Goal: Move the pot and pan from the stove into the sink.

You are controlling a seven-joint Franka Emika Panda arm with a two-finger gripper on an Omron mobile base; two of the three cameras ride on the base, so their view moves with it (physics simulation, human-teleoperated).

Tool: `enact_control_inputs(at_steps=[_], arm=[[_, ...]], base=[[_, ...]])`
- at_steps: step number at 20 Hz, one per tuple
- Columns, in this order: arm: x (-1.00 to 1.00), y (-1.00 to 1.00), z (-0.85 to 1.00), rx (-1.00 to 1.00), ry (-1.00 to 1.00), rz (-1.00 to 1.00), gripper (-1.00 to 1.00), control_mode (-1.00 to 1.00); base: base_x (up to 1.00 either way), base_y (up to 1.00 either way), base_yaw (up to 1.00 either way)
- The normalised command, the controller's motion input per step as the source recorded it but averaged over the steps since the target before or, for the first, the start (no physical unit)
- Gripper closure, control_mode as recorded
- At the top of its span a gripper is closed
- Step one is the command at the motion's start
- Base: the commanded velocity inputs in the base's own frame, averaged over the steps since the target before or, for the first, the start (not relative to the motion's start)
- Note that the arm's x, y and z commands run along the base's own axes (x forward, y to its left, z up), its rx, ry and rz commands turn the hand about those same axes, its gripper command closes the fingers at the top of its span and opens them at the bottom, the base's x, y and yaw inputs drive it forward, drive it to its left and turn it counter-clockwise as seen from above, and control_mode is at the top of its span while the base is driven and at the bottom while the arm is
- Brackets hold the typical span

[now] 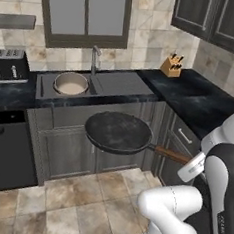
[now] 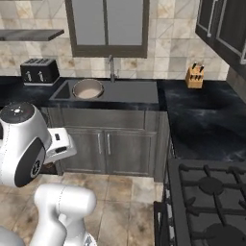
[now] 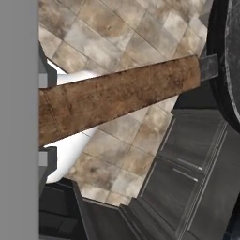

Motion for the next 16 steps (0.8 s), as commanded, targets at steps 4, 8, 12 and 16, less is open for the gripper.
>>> enact_control_inputs(at_steps=[4, 8, 12, 16], arm=[[0.00, 0.00, 0.00, 0.00, 0.00, 0.00, 1.00, 1.00], [0.00, 0.00, 0.00, 0.00, 0.00, 0.00, 1.00, 1.00], [0.00, 0.00, 0.00, 0.00, 0.00, 0.00, 1.00, 1.00], [0.00, 0.00, 0.00, 0.00, 0.00, 0.00, 1.00, 1.00]], base=[[0.32, 0.00, 0.00], [0.74, 0.04, 0.00], [0.80, 0.03, 0.00], [0.83, 0.04, 0.00]])
